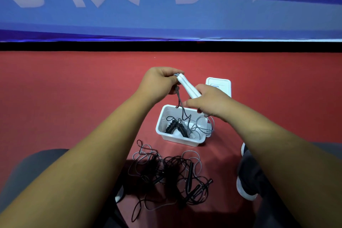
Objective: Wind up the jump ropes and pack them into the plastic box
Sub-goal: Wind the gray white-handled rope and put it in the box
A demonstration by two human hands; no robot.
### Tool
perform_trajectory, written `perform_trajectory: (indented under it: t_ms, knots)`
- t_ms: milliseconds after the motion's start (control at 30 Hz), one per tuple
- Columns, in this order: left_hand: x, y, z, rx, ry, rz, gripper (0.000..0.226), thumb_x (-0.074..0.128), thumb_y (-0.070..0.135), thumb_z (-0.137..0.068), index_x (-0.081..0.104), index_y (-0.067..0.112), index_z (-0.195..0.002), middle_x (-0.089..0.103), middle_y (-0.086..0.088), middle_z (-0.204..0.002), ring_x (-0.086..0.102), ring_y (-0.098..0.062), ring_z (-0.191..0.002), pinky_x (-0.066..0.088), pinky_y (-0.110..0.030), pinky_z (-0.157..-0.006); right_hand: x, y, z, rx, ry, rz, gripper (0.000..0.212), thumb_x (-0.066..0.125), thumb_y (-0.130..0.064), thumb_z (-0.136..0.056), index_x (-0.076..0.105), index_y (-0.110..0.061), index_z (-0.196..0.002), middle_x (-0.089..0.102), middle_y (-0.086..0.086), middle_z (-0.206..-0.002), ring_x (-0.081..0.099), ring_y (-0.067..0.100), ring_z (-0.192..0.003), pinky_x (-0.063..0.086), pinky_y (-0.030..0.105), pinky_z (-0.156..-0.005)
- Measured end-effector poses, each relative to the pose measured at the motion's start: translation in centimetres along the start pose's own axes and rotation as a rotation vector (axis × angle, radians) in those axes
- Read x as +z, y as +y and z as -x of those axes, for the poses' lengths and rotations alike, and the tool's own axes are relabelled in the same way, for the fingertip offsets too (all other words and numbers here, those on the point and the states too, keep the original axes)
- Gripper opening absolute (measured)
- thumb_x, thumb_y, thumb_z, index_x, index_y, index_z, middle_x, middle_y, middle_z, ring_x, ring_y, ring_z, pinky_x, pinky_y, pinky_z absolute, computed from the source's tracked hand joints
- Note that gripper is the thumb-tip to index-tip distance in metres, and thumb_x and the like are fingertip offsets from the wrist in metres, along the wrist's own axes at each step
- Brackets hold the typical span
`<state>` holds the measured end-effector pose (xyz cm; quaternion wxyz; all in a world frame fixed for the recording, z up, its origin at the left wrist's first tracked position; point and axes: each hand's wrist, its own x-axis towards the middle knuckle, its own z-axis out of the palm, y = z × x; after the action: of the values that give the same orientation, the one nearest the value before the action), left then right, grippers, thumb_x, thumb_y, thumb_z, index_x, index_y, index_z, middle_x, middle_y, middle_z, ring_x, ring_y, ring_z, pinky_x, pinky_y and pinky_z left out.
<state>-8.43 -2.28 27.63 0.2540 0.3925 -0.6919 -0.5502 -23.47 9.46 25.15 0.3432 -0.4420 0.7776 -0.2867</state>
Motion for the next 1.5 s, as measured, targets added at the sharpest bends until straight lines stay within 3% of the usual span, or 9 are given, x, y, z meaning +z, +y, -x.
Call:
perform_trajectory:
  t_ms: [200, 333, 433, 667, 767, 900, 1033, 1300, 1500]
  knots:
    - [-0.4, 0.6, -0.1, -0.059, -0.035, 0.119, 0.012, 0.062, 0.003, -0.100, 0.073, -0.001, -0.095, 0.067, -0.015, -0.078, 0.062, -0.025, -0.071, 0.064, -0.042, -0.083, 0.0, 0.0, -0.2, -0.104, 0.154, 0.164, 0.020, 0.060, -0.034, -0.100, 0.052, -0.021, -0.086, 0.058, 0.000, -0.079, 0.055, 0.023, -0.069, 0.037, 0.036, -0.058]
    - [-2.2, 1.4, -0.1, -0.195, -0.274, 0.314, 0.004, 0.070, 0.008, -0.097, 0.068, 0.007, -0.094, 0.068, -0.006, -0.078, 0.066, -0.017, -0.076, 0.062, -0.030, -0.087, -0.3, -0.1, -0.3, -0.118, 0.135, 0.042, 0.024, 0.061, -0.039, -0.102, 0.057, -0.020, -0.088, 0.057, -0.001, -0.072, 0.051, 0.019, -0.059, 0.038, 0.033, -0.056]
    - [-3.4, 1.3, -0.2, -0.213, -0.348, 0.328, 0.007, 0.071, 0.011, -0.095, 0.069, 0.008, -0.101, 0.072, -0.008, -0.095, 0.071, -0.016, -0.093, 0.061, -0.026, -0.087, -0.4, 0.1, -0.5, -0.130, 0.104, -0.061, 0.028, 0.065, -0.046, -0.096, 0.061, -0.019, -0.091, 0.059, 0.003, -0.071, 0.053, 0.021, -0.058, 0.046, 0.037, -0.056]
    - [-3.1, 1.9, 0.4, -0.181, -0.311, 0.396, 0.019, 0.066, 0.014, -0.100, 0.067, 0.001, -0.113, 0.076, -0.007, -0.092, 0.074, -0.011, -0.082, 0.061, -0.020, -0.073, -0.4, -0.7, 0.6, -0.145, 0.004, -0.268, 0.061, 0.079, -0.080, -0.071, 0.063, -0.031, -0.103, 0.057, -0.013, -0.072, 0.054, 0.009, -0.064, 0.044, 0.035, -0.060]
    - [-2.5, 2.2, 0.5, -0.164, -0.276, 0.397, 0.019, 0.066, 0.016, -0.100, 0.070, 0.002, -0.111, 0.076, -0.009, -0.093, 0.074, -0.011, -0.078, 0.060, -0.020, -0.071, -0.1, -0.8, 0.8, -0.178, 0.046, -0.190, 0.056, 0.086, -0.074, -0.068, 0.059, -0.040, -0.104, 0.061, -0.019, -0.079, 0.056, -0.004, -0.062, 0.044, 0.026, -0.061]
    - [-1.9, 2.5, 0.7, -0.137, -0.269, 0.397, 0.015, 0.066, 0.014, -0.100, 0.072, 0.001, -0.103, 0.076, -0.009, -0.086, 0.074, -0.012, -0.073, 0.061, -0.019, -0.070, 0.4, -0.5, 0.3, -0.185, 0.117, -0.163, 0.046, 0.086, -0.057, -0.073, 0.066, -0.038, -0.109, 0.072, -0.012, -0.095, 0.069, 0.008, -0.081, 0.055, 0.035, -0.073]
    - [-1.7, 2.6, 0.6, -0.139, -0.246, 0.468, 0.012, 0.068, 0.013, -0.099, 0.073, 0.002, -0.101, 0.077, -0.011, -0.088, 0.074, -0.014, -0.078, 0.062, -0.022, -0.075, 0.3, -0.6, 0.0, -0.182, 0.148, -0.125, 0.020, 0.066, -0.025, -0.088, 0.071, -0.037, -0.104, 0.069, -0.007, -0.075, 0.062, 0.005, -0.056, 0.051, 0.029, -0.059]
    - [-1.1, 2.2, 0.2, -0.133, -0.211, 0.559, 0.016, 0.070, 0.013, -0.098, 0.072, 0.000, -0.107, 0.074, -0.014, -0.094, 0.073, -0.018, -0.083, 0.062, -0.026, -0.078, 0.3, -1.0, 0.2, -0.174, 0.048, -0.236, 0.013, 0.069, -0.040, -0.099, 0.064, -0.031, -0.092, 0.067, 0.006, -0.065, 0.060, 0.027, -0.054, 0.054, 0.040, -0.052]
    - [-1.2, 1.5, -0.3, -0.075, -0.107, 0.401, 0.026, 0.072, 0.035, -0.098, 0.074, 0.009, -0.101, 0.065, -0.005, -0.089, 0.060, -0.017, -0.073, 0.060, -0.035, -0.086, -0.1, -1.5, 1.0, -0.127, -0.014, -0.430, 0.024, 0.067, -0.040, -0.103, 0.070, -0.018, -0.115, 0.058, 0.001, -0.069, 0.063, 0.017, -0.061, 0.050, 0.030, -0.046]
